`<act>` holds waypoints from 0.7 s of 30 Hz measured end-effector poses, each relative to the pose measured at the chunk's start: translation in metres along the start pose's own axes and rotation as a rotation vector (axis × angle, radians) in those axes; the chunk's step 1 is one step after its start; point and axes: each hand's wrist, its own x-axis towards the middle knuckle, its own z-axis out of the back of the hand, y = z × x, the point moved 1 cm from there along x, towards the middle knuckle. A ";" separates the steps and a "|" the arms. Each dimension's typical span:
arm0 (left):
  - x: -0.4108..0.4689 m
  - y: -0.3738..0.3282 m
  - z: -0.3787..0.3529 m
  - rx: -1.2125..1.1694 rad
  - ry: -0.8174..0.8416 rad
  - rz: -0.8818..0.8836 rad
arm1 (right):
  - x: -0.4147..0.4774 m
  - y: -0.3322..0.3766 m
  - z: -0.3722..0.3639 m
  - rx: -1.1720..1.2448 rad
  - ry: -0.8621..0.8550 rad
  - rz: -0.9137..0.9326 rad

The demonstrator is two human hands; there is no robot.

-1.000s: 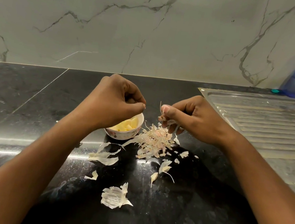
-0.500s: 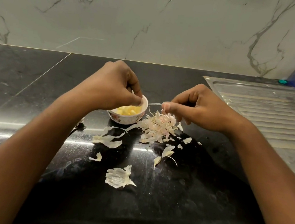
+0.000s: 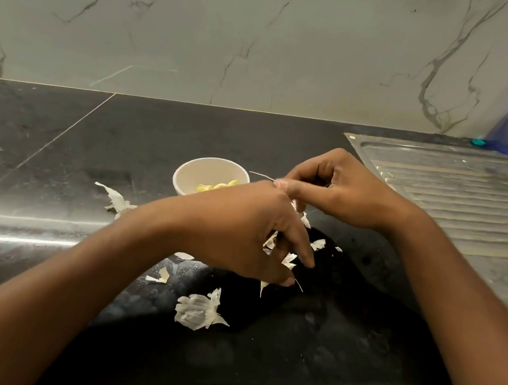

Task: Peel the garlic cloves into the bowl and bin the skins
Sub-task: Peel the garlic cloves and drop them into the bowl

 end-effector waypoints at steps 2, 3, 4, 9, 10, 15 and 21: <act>0.002 0.001 -0.002 0.024 0.023 0.003 | 0.000 -0.001 0.001 0.036 -0.042 -0.005; 0.002 0.002 -0.003 0.024 0.031 0.005 | 0.000 -0.002 0.002 0.029 -0.056 -0.015; 0.003 0.002 -0.003 0.018 0.031 0.006 | -0.001 -0.003 0.003 -0.002 -0.061 -0.021; -0.002 0.009 0.008 -0.064 -0.129 0.025 | -0.004 -0.004 0.007 0.007 -0.039 -0.037; -0.003 0.011 0.013 -0.108 -0.171 0.025 | -0.004 -0.004 0.008 0.030 -0.043 -0.037; -0.007 0.028 0.028 -0.377 -0.407 0.052 | -0.004 0.000 0.012 0.115 -0.057 -0.019; -0.010 0.038 0.031 -0.535 -0.579 0.149 | -0.006 0.001 0.014 0.230 -0.007 -0.059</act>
